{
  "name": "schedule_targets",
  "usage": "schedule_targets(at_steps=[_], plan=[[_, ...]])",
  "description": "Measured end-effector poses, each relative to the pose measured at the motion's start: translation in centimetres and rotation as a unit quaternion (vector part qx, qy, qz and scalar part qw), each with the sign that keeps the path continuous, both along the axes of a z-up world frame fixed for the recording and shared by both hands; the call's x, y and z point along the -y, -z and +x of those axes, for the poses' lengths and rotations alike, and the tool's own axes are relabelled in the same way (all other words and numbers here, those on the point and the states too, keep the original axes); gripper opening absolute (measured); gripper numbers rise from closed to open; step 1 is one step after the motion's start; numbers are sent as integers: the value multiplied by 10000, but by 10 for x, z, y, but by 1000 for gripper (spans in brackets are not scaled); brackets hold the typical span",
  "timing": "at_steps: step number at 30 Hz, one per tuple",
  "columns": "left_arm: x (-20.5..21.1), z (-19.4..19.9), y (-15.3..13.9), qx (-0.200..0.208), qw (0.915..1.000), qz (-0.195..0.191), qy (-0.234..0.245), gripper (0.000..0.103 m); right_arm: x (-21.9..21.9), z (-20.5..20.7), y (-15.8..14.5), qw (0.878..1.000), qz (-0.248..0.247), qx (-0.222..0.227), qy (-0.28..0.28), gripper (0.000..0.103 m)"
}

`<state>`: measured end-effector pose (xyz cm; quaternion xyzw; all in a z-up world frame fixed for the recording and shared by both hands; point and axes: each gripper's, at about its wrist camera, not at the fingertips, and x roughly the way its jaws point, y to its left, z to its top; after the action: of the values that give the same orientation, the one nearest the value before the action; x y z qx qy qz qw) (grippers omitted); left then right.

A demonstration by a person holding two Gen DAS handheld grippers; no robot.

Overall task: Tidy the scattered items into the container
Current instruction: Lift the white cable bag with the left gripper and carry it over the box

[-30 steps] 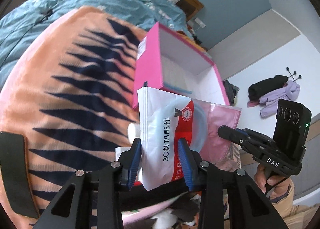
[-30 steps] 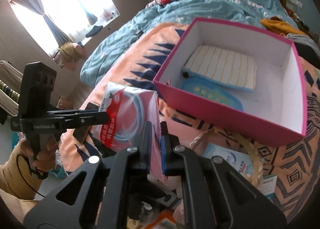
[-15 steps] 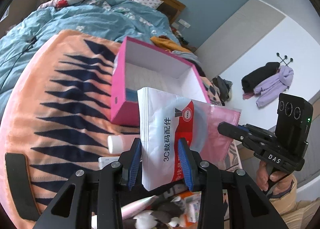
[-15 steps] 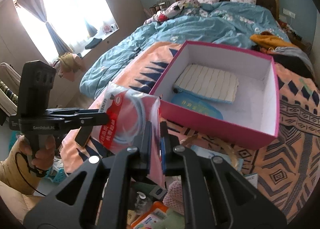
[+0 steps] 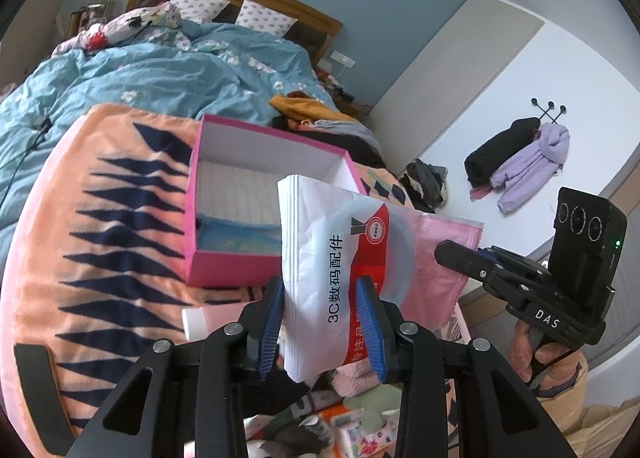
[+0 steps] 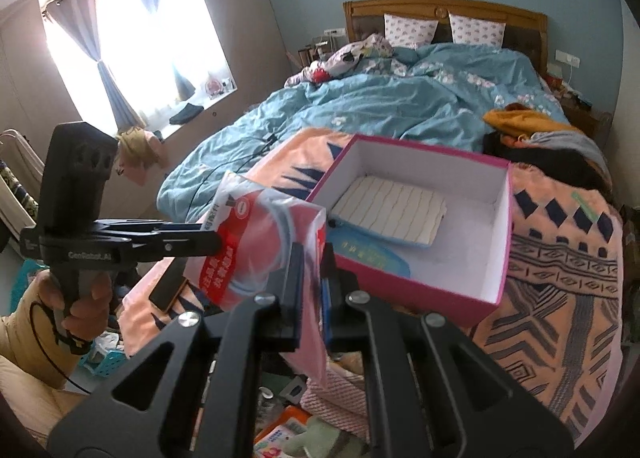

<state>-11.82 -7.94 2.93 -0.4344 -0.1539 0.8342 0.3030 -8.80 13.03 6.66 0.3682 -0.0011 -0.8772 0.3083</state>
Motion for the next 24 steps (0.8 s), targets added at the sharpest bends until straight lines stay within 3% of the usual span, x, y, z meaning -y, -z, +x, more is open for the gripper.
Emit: schedule_targets(at_steps=[24], plan=[[-48,-24,-40,-295,9980,-497,-264,36,-38,-28,-37,9987,-251,-366,-268,5]])
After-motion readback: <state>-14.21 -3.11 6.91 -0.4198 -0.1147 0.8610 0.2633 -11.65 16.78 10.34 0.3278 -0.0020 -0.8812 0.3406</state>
